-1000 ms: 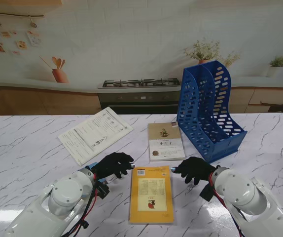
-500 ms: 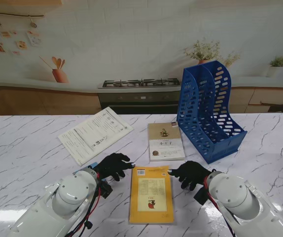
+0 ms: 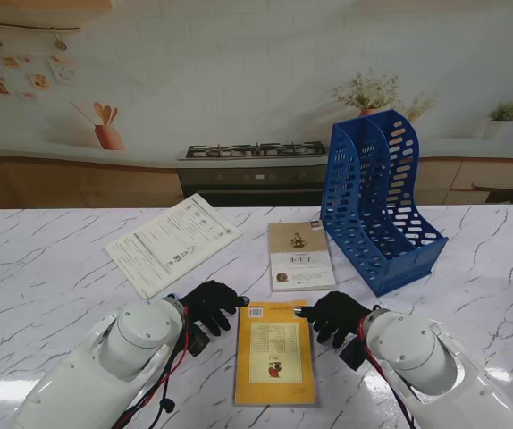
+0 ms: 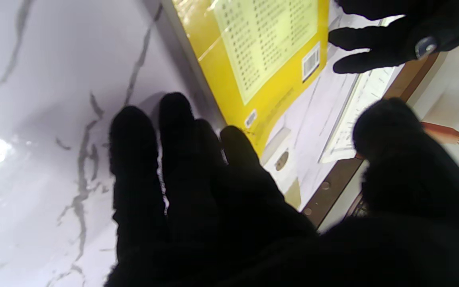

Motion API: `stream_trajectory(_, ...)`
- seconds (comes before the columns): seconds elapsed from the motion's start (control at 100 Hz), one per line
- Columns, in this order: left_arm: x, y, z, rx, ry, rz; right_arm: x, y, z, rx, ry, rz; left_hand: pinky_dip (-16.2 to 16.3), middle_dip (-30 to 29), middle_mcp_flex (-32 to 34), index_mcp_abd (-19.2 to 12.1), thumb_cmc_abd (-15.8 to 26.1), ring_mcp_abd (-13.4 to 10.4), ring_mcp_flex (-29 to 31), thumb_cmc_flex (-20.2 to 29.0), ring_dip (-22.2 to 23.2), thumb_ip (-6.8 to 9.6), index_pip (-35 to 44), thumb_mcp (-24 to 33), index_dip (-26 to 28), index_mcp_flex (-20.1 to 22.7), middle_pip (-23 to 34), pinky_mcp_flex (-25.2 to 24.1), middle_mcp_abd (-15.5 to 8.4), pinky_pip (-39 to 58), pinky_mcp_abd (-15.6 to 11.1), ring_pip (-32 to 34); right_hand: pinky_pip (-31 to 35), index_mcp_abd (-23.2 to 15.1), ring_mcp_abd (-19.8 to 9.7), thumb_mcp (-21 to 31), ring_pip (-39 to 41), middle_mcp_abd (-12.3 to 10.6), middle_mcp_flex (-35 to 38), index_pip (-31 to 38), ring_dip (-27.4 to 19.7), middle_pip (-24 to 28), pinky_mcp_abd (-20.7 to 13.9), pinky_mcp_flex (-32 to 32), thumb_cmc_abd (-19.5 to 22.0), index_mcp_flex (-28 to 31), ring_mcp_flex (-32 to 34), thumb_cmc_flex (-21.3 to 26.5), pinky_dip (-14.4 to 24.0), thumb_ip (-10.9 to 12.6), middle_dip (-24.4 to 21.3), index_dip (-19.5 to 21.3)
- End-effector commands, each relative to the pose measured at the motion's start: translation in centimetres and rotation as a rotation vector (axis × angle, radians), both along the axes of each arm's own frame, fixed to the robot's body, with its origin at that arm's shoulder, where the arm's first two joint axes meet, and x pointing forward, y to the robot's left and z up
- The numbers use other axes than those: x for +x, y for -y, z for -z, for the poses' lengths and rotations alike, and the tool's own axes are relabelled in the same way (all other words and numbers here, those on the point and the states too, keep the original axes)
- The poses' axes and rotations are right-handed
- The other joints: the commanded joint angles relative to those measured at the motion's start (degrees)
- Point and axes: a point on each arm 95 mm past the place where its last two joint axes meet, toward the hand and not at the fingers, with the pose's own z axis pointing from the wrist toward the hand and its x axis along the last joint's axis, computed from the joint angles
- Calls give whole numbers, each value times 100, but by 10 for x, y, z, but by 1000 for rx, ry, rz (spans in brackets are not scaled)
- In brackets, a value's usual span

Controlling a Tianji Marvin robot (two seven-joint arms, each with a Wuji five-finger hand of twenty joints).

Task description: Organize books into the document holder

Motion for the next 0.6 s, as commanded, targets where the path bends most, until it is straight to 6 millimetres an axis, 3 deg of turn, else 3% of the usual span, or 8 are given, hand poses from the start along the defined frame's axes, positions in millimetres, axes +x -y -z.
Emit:
stream_trajectory(0.0,-12,4,21,4,-67,12,-11,-6,17,3,-57,1,-93,-207,-236,662,168,577,-120,111,-237,130,-227,87,-124,245,-466,164,947,305,120,-283,-7,427,695,209,-603,622,-293,-106,-417,-217,947,196,-51,-179,-60,30,-190,128,-138,-143)
stream_trajectory(0.28,-15,6,27,-38,-166,-9,-12,-12,21,4,-75,4,-175,-180,-278,751,215,635,-149,146,-226,151,-706,156,-70,161,-404,208,980,219,165,-235,-140,490,753,376,-664,691,-413,-136,-437,-271,955,147,-30,-249,-177,78,-325,131,-158,-168)
stream_trajectory(0.59,-14,9,34,-147,-213,4,-13,-18,29,4,-91,-14,-24,30,67,559,126,350,227,107,-100,137,-705,313,152,212,-12,115,437,567,74,-8,-244,478,736,452,-723,674,-485,-162,-455,-308,925,53,-30,-309,-259,80,-426,123,-174,-188)
